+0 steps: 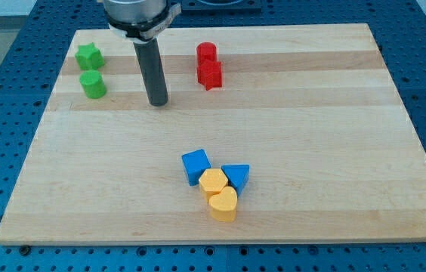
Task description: Push the red blocks slightly down
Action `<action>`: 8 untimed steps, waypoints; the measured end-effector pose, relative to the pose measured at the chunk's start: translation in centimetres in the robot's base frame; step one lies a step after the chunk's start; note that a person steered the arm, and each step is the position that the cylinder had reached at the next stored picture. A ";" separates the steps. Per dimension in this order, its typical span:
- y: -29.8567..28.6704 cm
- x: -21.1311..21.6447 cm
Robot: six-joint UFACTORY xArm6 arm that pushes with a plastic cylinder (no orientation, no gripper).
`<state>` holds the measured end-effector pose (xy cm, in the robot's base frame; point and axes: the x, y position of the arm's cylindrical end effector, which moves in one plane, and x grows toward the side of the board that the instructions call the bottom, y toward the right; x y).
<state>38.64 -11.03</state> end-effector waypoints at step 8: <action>7.3 -14.0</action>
<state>24.69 -3.74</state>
